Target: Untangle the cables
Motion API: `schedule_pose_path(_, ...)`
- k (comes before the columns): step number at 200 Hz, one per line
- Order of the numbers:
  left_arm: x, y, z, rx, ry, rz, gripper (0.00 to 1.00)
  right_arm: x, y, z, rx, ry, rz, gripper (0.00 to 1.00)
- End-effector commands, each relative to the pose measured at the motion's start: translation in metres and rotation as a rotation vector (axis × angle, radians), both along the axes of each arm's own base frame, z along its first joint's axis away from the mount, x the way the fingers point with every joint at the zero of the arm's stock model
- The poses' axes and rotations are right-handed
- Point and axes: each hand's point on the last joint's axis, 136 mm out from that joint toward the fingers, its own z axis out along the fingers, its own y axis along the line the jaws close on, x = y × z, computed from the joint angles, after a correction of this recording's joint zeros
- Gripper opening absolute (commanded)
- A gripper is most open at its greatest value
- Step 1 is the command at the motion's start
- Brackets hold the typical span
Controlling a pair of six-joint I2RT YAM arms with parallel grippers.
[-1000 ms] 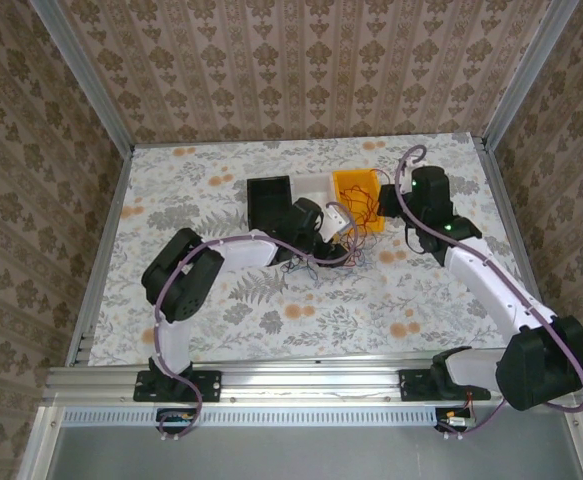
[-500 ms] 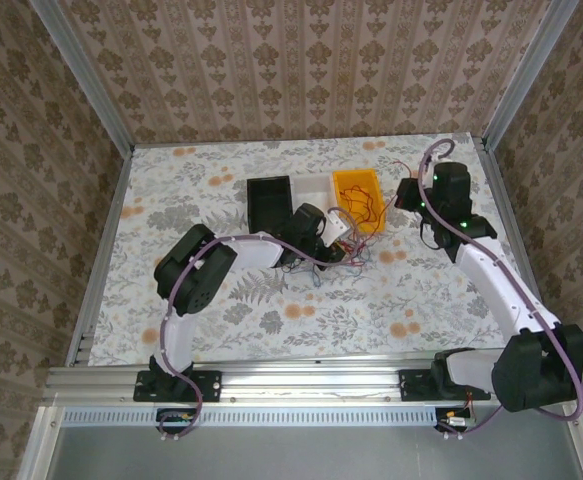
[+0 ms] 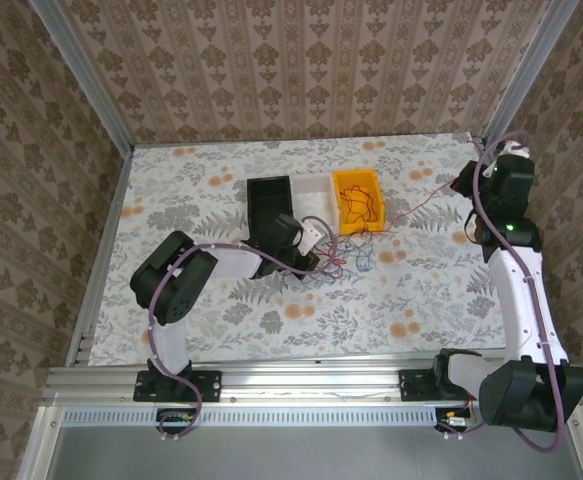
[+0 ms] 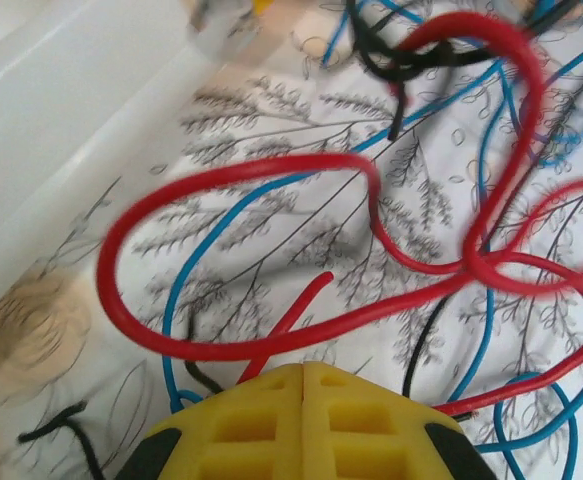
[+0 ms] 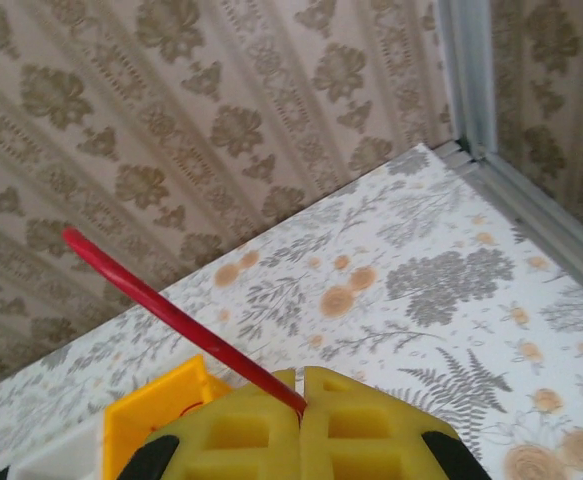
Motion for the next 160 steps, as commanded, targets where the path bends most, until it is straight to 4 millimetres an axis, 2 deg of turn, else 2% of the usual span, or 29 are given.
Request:
schedule_pose_path(1, -0.011, 0.032, -0.023, 0.098, 0.06, 0.086, 0.0, -0.008, -0.013, 0.017, -0.014, -0.015, -0.058, 0.0)
schedule_pose_path(43, -0.011, 0.065, -0.03, 0.144, 0.061, 0.203, 0.0, -0.021, -0.041, 0.019, -0.03, 0.022, -0.174, 0.0)
schedule_pose_path(85, 0.001, 0.114, -0.039, 0.231, 0.055, 0.388, 0.0, -0.043, -0.073, 0.022, 0.003, 0.012, -0.296, 0.0)
schedule_pose_path(121, 0.003, 0.131, -0.046, 0.289, 0.063, 0.447, 0.0, -0.056, -0.089, 0.019, 0.035, 0.011, -0.365, 0.0)
schedule_pose_path(145, 0.004, 0.134, -0.046, 0.289, 0.061, 0.471, 0.0, -0.058, -0.091, 0.019, 0.025, 0.015, -0.373, 0.0)
schedule_pose_path(160, 0.004, 0.128, -0.045, 0.269, 0.06, 0.45, 0.0, -0.057, -0.091, 0.022, 0.021, 0.005, -0.361, 0.0)
